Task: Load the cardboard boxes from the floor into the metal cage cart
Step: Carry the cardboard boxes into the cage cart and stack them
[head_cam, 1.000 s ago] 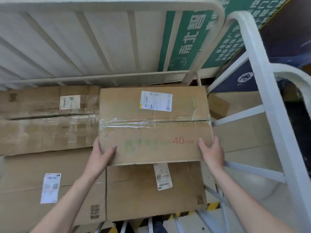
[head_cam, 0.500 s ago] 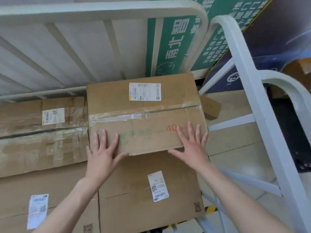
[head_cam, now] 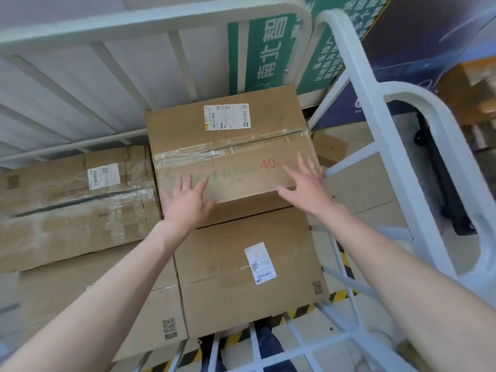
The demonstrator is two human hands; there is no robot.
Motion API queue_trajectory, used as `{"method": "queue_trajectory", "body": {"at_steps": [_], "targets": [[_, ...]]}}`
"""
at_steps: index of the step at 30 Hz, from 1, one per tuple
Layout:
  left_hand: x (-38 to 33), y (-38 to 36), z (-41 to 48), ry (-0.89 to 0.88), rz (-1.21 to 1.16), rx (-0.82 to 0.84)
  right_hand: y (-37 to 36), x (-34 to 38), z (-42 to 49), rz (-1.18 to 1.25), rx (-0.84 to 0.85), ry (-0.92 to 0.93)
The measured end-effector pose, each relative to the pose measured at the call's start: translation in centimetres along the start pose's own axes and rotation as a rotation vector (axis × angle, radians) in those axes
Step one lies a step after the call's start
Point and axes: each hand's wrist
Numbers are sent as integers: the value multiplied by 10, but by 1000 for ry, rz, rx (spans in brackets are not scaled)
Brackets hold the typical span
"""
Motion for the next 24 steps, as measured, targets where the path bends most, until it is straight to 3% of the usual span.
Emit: {"method": "queue_trajectory", "body": {"at_steps": [4, 11, 15, 24], "targets": [[-27, 28, -58, -131, -56, -41, 7, 25, -88, 58, -93, 10], [-59, 71, -206, -268, -201, -54, 23, 70, -281, 229, -141, -133], [-95, 83, -295, -364, -275, 2, 36, 79, -388, 321, -248, -188], [-289, 71, -451, -838, -221, 137, 74, -10, -595, 444, -620, -571]]}}
Point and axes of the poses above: each hand's wrist, its own z-axis towards the middle knuckle, its own y-axis out of the back of the hand, x = y × z, and after that the axes turned 3 degrees about z, right-handed
